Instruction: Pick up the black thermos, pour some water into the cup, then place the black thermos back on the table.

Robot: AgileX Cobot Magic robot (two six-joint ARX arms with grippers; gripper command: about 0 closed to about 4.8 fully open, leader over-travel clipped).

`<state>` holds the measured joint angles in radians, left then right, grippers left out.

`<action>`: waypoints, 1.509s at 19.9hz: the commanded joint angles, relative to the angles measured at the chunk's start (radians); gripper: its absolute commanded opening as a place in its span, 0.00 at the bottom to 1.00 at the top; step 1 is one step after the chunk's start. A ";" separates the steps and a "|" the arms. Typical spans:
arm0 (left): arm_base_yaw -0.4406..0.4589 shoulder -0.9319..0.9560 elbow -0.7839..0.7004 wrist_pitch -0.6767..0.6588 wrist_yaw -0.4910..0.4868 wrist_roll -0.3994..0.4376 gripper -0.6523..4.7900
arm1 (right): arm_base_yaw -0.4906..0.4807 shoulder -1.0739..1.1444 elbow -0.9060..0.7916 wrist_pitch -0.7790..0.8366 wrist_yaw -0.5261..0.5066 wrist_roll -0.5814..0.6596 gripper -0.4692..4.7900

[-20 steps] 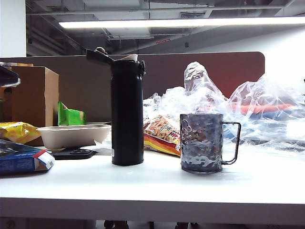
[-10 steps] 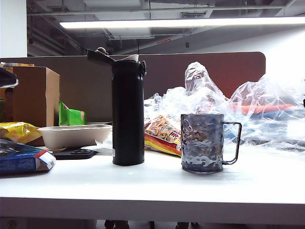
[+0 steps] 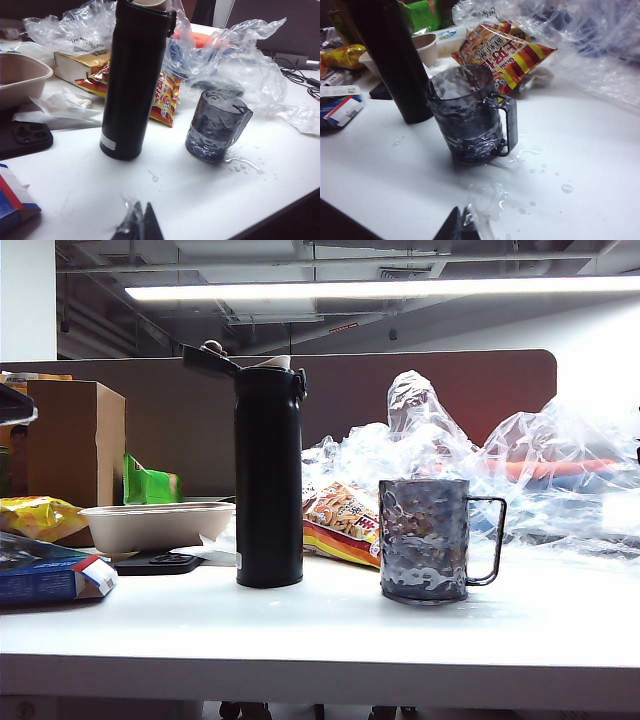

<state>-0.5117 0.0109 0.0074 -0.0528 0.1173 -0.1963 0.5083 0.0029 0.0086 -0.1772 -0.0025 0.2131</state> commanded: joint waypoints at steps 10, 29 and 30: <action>0.520 -0.007 0.001 0.005 0.140 0.002 0.11 | -0.449 -0.001 -0.004 0.003 -0.016 0.003 0.10; 0.569 -0.007 0.001 0.005 0.062 0.002 0.11 | -0.542 -0.001 -0.005 0.006 -0.018 0.003 0.09; 0.569 -0.007 0.001 0.005 0.062 0.002 0.11 | -0.542 -0.001 -0.005 0.006 -0.018 0.003 0.10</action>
<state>0.0547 0.0036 0.0074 -0.0570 0.1795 -0.1963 -0.0334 0.0029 0.0086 -0.1776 -0.0196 0.2134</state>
